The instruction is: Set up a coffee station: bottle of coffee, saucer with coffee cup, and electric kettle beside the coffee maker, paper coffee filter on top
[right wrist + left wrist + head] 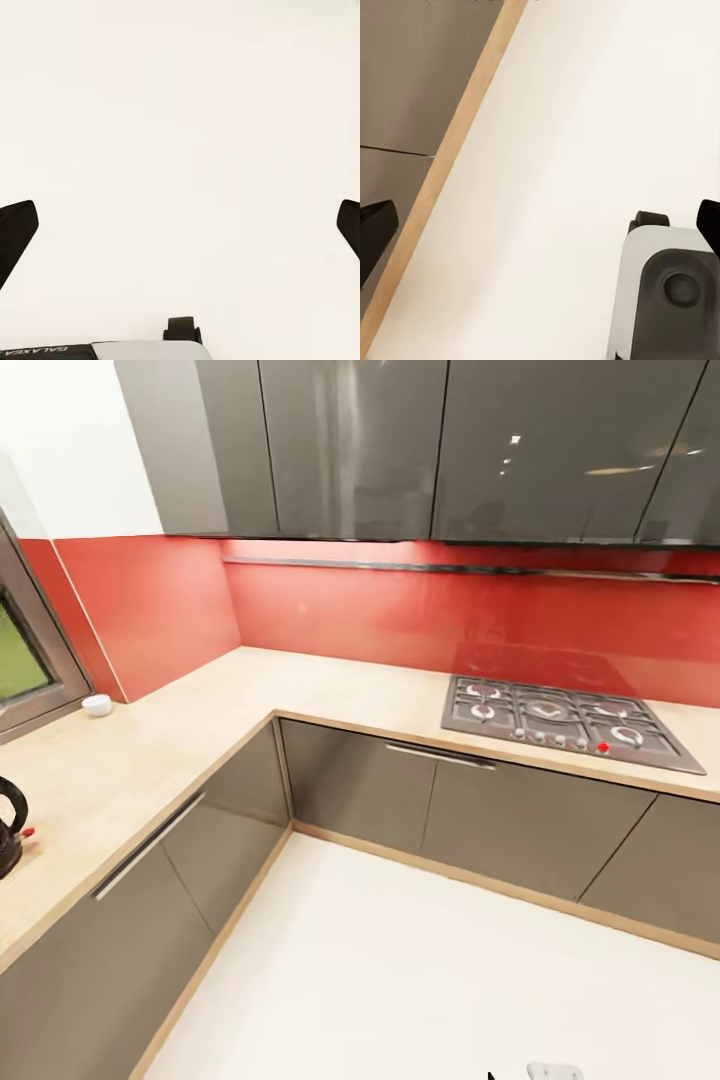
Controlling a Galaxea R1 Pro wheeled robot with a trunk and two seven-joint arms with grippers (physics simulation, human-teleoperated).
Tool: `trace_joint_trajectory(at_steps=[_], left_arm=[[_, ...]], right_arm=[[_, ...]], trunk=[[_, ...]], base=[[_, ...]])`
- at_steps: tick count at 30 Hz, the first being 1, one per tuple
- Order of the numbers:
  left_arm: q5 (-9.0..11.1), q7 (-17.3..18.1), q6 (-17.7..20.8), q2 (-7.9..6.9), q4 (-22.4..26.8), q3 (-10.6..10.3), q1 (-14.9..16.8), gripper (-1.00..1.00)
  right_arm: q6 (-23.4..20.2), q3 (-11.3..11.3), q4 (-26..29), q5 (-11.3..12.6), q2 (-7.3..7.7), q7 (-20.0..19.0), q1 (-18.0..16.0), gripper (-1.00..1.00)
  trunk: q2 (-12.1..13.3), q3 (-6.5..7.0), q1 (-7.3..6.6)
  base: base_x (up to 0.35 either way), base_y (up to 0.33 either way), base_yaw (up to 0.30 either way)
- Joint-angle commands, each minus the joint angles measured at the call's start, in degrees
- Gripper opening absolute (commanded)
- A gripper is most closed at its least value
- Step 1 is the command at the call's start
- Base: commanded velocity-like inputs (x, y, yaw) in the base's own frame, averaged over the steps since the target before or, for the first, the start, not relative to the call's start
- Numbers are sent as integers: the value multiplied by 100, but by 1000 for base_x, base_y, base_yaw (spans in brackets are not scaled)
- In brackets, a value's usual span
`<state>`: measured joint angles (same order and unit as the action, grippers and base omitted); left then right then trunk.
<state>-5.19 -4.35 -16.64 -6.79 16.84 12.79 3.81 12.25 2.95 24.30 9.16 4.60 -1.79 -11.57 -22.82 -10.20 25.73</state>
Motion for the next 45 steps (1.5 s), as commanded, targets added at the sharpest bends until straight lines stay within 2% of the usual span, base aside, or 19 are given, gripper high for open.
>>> trace_joint_trajectory(at_steps=[1,31,39,45], left_arm=[[-56,-18,-22,2,-6,25,6,100],[-53,-21,-24,2,-6,26,6,100],[-53,-22,-32,2,-6,29,6,100],[-53,-22,-26,2,-6,31,6,100]], right_arm=[[23,30,-4,60,6,-14,-3,100],[23,45,-13,51,6,-14,-3,100],[23,48,-13,51,-2,-14,-3,100],[23,48,-13,51,-3,-14,-3,100]], trunk=[[-10,-10,6],[-10,-10,6],[-10,-10,6],[-10,-10,6]], base=[[284,-194,276],[282,-198,277],[110,-226,277],[6,-38,277]])
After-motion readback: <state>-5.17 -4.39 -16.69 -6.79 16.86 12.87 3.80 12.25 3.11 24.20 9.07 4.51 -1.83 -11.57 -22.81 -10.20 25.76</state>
